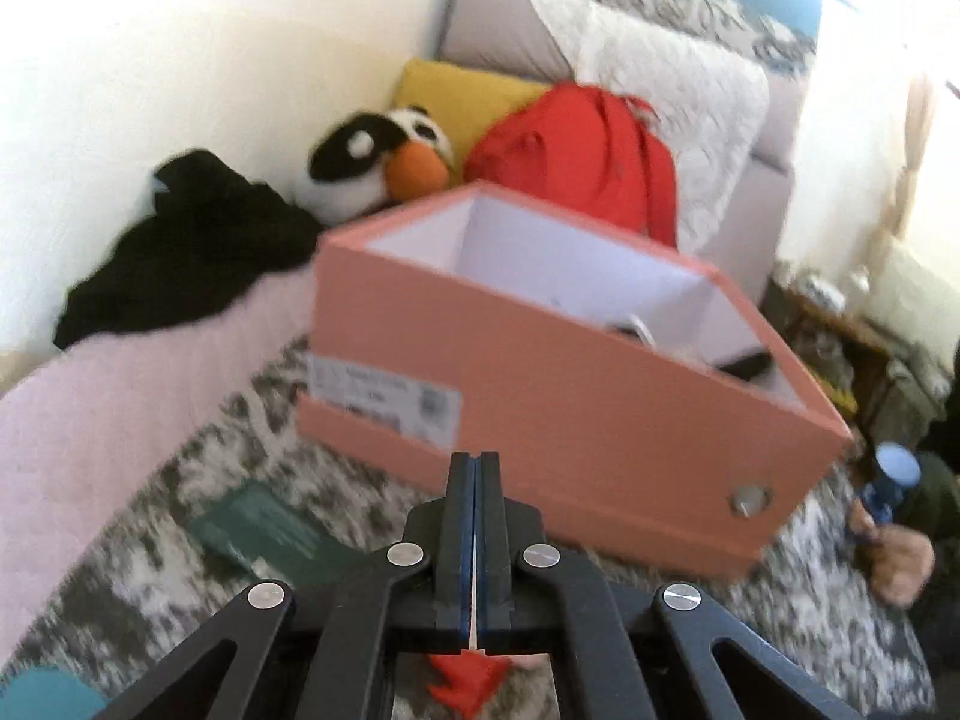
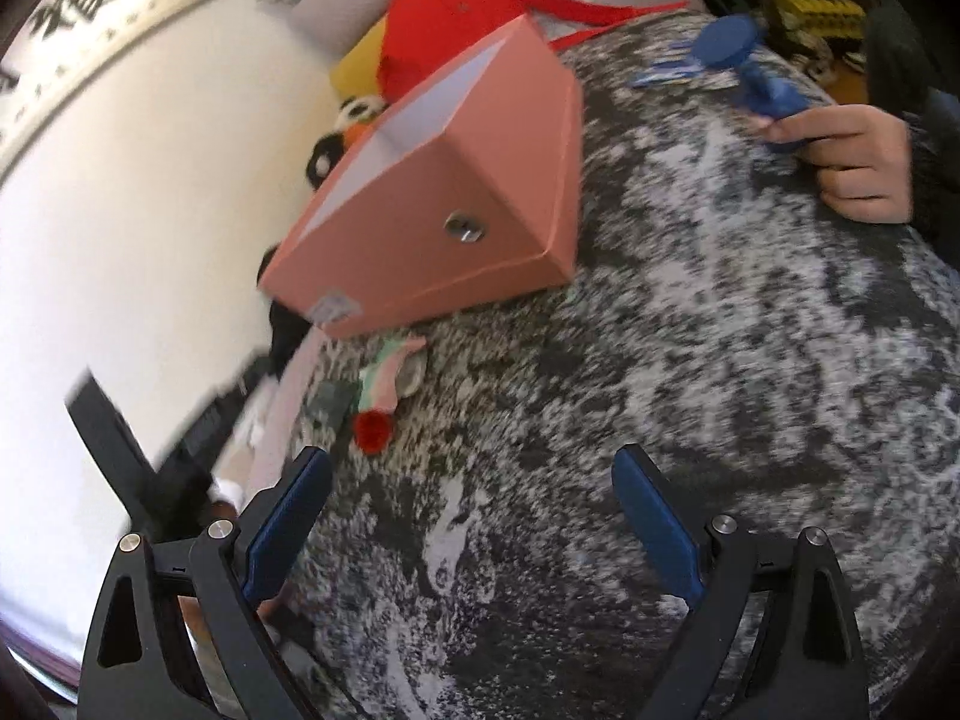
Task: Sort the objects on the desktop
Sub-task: 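Grasp the dark green card with the left tool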
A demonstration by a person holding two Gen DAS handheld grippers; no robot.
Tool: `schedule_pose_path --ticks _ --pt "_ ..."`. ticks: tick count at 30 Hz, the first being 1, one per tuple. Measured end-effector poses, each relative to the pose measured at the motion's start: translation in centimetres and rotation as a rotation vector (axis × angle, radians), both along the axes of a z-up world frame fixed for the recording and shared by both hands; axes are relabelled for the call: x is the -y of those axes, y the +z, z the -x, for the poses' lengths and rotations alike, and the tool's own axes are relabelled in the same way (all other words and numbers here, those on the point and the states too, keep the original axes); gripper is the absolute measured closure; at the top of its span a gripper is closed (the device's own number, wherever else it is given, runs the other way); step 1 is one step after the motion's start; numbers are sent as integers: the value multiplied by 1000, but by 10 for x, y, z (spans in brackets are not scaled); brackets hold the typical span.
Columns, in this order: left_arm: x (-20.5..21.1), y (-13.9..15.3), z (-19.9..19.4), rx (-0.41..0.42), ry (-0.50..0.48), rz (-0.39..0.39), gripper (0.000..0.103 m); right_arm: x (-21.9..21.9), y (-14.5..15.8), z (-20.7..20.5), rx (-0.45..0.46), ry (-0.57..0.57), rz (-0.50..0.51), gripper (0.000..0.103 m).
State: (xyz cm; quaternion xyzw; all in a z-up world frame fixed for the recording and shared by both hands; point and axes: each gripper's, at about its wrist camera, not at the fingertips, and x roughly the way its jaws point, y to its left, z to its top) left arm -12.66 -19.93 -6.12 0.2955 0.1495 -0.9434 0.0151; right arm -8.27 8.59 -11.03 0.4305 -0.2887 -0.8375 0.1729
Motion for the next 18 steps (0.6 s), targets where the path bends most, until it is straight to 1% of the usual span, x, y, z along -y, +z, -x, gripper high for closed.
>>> schedule_pose_path --ticks 3,4,5,6,7,8,9,10,11,12,13,15,16,18 --pt "17 -2 4 33 73 -34 103 23 -13 5 31 61 -63 6" --pt "25 -10 2 73 86 -80 87 29 -17 7 45 79 -75 6" --pt "34 -24 -1 133 92 -148 53 35 -22 9 62 103 -80 6" --pt "38 -37 -5 171 83 -189 38 40 -26 10 75 123 -77 6" --pt "40 -47 -10 196 65 -213 35 44 -28 12 81 142 -73 6" --pt "38 -50 -13 198 57 -196 36 47 -30 13 82 157 -71 6" --pt "33 -49 -15 187 56 -154 34 49 -30 13 82 166 -71 6" --pt "30 -46 -16 186 79 -134 26 50 -31 13 82 175 -72 6" --pt "32 -45 -14 186 116 -149 24 52 -32 13 82 183 -73 6" --pt "36 -45 -11 184 150 -177 24 52 -33 14 84 187 -72 6" --pt "40 -45 -7 180 203 -188 24 52 -34 14 89 190 -70 6" --pt "46 -48 10 198 282 -177 24 51 -35 16 92 187 -67 6" --pt "49 -52 20 209 284 -189 24 50 -35 17 92 182 -65 6" --pt "54 -64 40 229 247 -238 24 46 -35 18 92 170 -59 6"
